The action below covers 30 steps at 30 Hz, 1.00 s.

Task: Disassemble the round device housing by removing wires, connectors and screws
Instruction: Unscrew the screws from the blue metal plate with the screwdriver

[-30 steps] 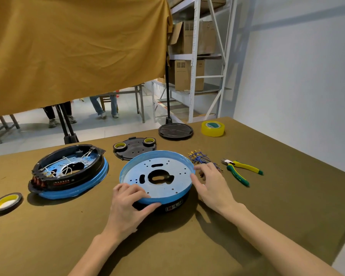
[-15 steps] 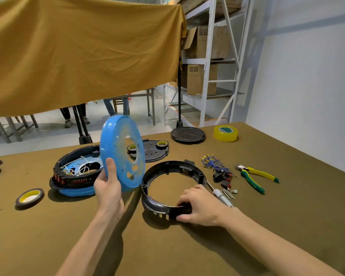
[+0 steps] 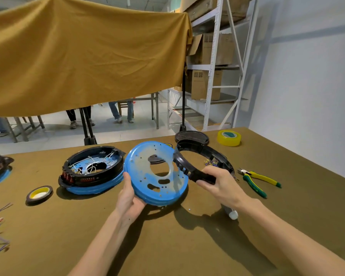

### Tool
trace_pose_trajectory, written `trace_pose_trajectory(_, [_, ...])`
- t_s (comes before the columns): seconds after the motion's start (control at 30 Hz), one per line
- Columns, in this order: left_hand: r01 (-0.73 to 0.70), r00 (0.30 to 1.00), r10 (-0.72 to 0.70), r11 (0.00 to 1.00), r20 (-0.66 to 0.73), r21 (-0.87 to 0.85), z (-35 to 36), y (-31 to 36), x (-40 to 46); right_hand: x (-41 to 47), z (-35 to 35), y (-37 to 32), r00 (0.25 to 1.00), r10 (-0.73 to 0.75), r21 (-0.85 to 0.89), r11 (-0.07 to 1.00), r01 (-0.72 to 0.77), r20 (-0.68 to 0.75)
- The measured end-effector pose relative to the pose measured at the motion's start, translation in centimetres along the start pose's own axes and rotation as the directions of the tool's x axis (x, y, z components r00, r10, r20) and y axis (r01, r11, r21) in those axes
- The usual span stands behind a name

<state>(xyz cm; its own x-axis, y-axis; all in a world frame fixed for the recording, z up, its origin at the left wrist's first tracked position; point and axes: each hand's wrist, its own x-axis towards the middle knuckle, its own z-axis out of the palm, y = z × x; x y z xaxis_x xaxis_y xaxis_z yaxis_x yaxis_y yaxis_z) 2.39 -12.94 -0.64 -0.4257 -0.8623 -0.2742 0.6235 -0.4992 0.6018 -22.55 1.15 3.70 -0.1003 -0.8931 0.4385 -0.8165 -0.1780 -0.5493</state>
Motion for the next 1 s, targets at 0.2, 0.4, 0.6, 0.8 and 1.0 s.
trace_pose_trajectory(0.2, [0.086,0.992,-0.065,0.976,-0.110,0.202,0.6,-1.5,2.0,0.5,0.6,-0.4,0.995,-0.071,-0.100,0.992,0.078,0.075])
trace_pose_trajectory(0.4, [-0.039,0.982,0.188,0.246,-0.008,0.968,-0.6,-0.5,2.3,0.7,1.8,-0.6,0.985,-0.139,-0.195,0.968,0.156,0.097])
trace_pose_trajectory(0.6, [-0.312,0.889,0.399,0.163,0.227,0.936,-1.4,-1.0,1.1,0.2,1.8,-2.9,0.982,-0.171,-0.048,0.983,0.176,0.084])
trace_pose_trajectory(0.8, [-0.482,0.855,0.358,0.286,0.374,0.828,-0.6,-1.2,-1.2,0.6,-0.2,-6.7,0.997,0.029,0.533,0.846,0.016,-0.076])
trace_pose_trajectory(1.0, [-0.443,0.888,0.335,0.444,0.314,0.779,0.0,-0.4,-1.8,1.5,-1.9,-6.6,0.874,0.485,0.854,0.437,-0.282,0.041])
